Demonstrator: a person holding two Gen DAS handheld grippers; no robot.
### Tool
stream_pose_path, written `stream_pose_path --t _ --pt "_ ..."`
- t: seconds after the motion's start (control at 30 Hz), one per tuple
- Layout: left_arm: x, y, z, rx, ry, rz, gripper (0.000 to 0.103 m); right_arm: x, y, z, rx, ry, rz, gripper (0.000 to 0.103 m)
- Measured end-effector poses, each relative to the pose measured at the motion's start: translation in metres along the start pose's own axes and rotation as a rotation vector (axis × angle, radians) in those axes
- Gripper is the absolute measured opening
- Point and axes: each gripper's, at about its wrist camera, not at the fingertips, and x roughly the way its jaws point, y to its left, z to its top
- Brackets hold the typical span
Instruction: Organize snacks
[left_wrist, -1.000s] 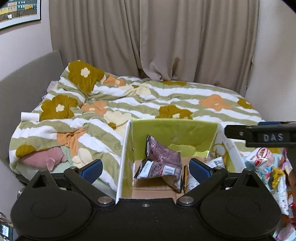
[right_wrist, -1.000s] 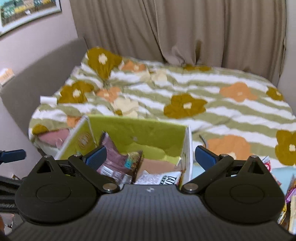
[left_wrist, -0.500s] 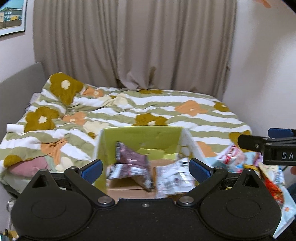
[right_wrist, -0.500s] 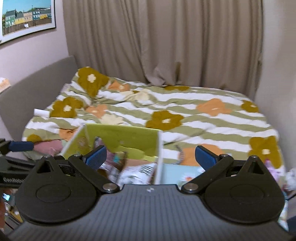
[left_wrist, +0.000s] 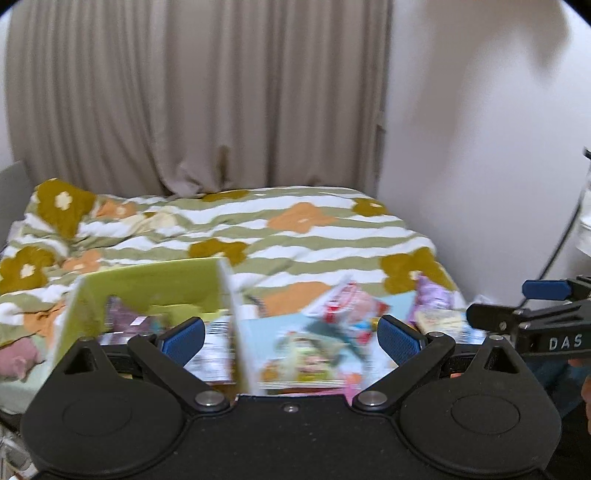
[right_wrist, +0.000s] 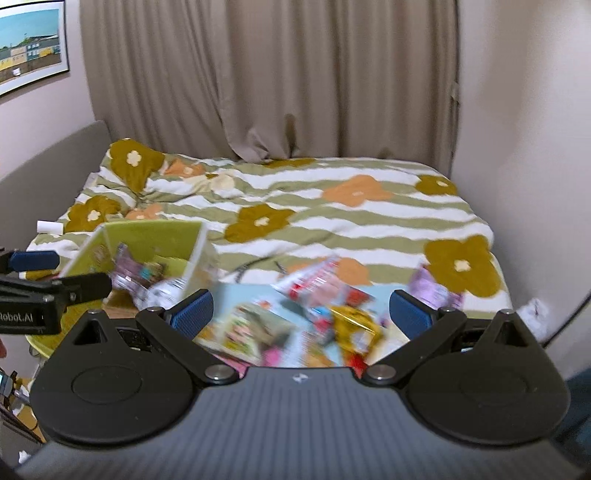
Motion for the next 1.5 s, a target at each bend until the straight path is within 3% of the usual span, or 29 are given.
stream_pose_path --t 0.33,0.57,1.0,1.07,1.1,1.5 --pt "0.040 -0.102 -0.019 0.131 0.079 -0.078 0.101 0.000 -0.106 -0.051 0.029 0.122 0.009 0.103" --pt "0.077 -0.140 -0.036 0.227 0.205 -0.124 0.101 0.016 -0.138 -0.096 0.056 0.232 0.059 0.103" --pt "0.129 -0.169 -0.077 0.393 0.354 -0.168 0.091 0.054 -0.122 -0.153 0.104 0.377 0.115 0.103" --pt "0.134 -0.167 -0.080 0.385 0.381 -0.190 0.080 0.059 -0.119 -0.158 0.121 0.390 0.114 0.103" --pt "0.137 -0.164 -0.081 0.369 0.400 -0.206 0.068 0.061 -0.118 -0.160 0.130 0.394 0.112 0.103" --pt "0.128 -0.140 -0.091 0.320 0.403 -0.207 0.063 0.079 -0.105 -0.176 0.205 0.429 0.115 0.103"
